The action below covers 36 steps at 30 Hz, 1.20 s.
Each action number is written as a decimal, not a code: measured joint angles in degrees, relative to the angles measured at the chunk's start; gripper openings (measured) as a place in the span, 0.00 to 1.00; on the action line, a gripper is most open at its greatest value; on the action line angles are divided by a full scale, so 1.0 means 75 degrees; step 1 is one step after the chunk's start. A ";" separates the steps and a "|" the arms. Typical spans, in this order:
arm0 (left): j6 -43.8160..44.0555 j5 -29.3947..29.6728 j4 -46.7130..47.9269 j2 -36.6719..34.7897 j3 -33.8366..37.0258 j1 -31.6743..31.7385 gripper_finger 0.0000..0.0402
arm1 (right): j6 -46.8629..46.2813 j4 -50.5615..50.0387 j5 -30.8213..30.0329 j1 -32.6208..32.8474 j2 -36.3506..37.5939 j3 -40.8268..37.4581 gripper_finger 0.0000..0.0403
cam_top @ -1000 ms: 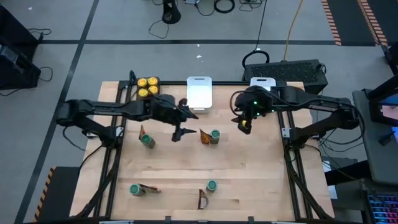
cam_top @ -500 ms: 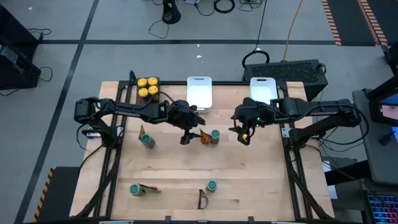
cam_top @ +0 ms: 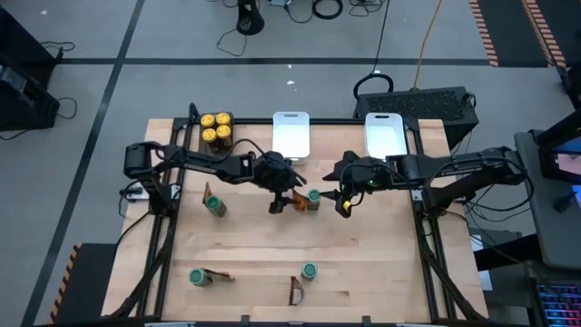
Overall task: Sort spices by type
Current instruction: Put the top right orange seasoning pack into the left white bin
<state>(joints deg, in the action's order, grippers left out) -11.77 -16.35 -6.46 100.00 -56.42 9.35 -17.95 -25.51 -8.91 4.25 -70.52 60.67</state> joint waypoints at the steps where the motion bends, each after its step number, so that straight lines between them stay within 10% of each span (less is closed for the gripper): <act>1: 0.0065 -0.0001 -0.0088 0.0038 -0.0004 -0.0001 0.73 | -0.0003 0.0002 -0.0001 0.0000 0.0000 -0.0001 0.54; 14: 0.0120 0.0007 -0.0055 0.0169 0.0002 -0.0001 0.71 | -0.0004 0.0066 -0.0003 0.0000 0.0000 -0.0001 0.54; 36: 0.0111 0.0010 0.0026 0.0169 0.0002 0.0000 0.32 | 0.0010 0.0060 -0.0006 -0.0003 0.0000 -0.0001 0.54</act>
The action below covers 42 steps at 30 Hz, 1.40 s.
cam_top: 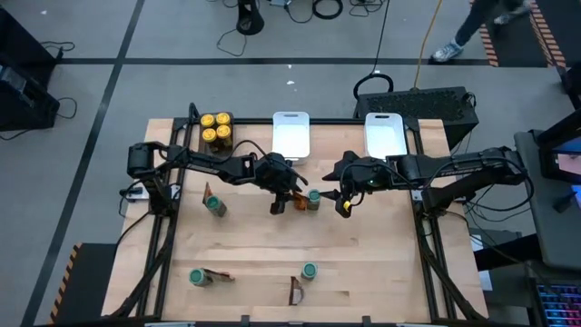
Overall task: Sort spices by type
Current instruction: Put the top right orange seasoning pack into the left white bin
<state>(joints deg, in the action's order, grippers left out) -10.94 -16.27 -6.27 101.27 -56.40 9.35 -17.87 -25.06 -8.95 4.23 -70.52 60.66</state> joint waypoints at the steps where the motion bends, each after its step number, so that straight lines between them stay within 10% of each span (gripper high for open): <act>1: 0.0000 0.0002 0.0017 0.0000 0.0000 0.0000 0.30 | 0.0000 -0.0003 0.0000 0.0000 0.0000 0.0000 0.54; 11: 0.0009 0.0002 0.0301 -0.0006 -0.0003 0.0000 0.02 | -0.0001 -0.0006 0.0000 0.0000 0.0000 0.0003 0.54; 26: 0.0012 0.0064 0.0738 -0.1498 -0.0003 0.0246 0.01 | 0.0119 -0.0064 0.0000 -0.0003 0.0000 0.0003 0.54; 42: 0.1182 0.2291 0.1700 -0.2229 -0.1605 0.2076 0.01 | 0.0195 -0.0067 -0.0003 -0.0003 0.0000 0.0003 0.54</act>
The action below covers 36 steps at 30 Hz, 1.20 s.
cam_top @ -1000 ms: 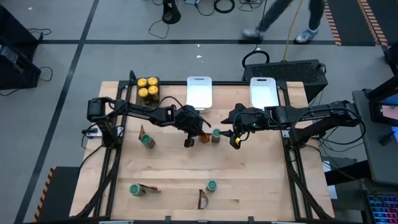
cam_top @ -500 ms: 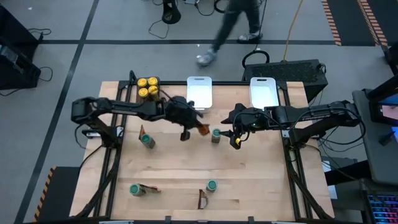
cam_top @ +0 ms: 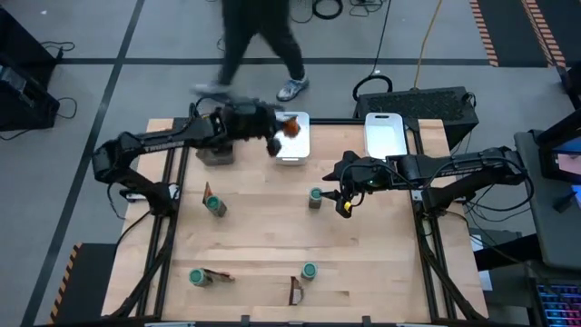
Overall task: Sort spices by type
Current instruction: Put the top right orange seasoning pack into the left white bin
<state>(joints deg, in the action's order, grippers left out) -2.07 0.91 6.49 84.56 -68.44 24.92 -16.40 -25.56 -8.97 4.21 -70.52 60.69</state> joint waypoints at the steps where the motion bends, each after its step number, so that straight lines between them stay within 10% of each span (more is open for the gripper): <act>1: 0.0137 -0.0013 0.0031 0.0132 -0.0101 0.0179 0.01 | 0.0000 0.0000 0.0000 0.0000 0.0000 0.0000 0.54; 13: 0.2755 -0.0079 0.0215 0.1490 -0.0363 0.1252 0.01 | -0.0198 0.0006 -0.0003 0.0000 0.0000 0.0000 0.54; 28: -0.1149 -0.0709 -0.0089 0.1832 -0.0371 0.1417 0.01 | -0.0125 -0.0001 0.0000 0.0000 0.0000 0.0000 0.54; 36: -0.1054 -0.1311 -0.0223 0.2223 -0.0374 0.1875 0.01 | -0.0122 -0.0003 0.0002 0.0000 0.0000 0.0000 0.54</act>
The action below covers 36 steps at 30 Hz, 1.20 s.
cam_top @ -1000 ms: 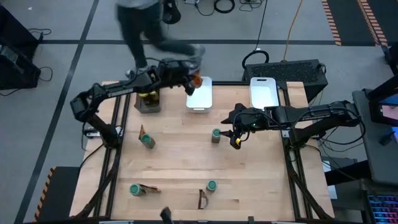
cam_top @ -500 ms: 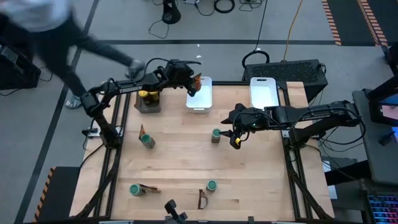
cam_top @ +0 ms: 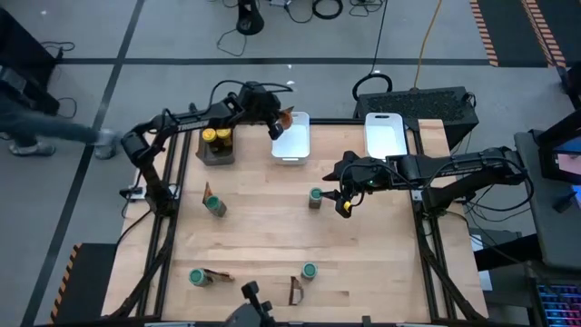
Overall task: Sort spices by type
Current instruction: Put the top right orange seasoning pack into the left white bin
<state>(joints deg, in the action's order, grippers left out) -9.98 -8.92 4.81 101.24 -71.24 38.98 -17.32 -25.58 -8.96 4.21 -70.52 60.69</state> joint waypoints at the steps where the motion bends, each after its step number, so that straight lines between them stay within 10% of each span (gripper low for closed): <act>1: 0.0160 -0.0097 0.0039 0.0042 0.0000 0.0046 0.01 | 0.0000 0.0000 0.0001 0.0000 0.0000 0.0000 0.54; 36: 0.0262 -0.0180 -0.0295 0.0868 0.0003 0.0256 0.07 | -0.0233 -0.0020 0.0007 0.0003 0.0000 0.0000 0.54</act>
<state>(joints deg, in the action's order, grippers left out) -8.01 -10.27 2.60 107.74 -71.22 40.91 -19.07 -25.74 -8.91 4.23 -70.52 60.69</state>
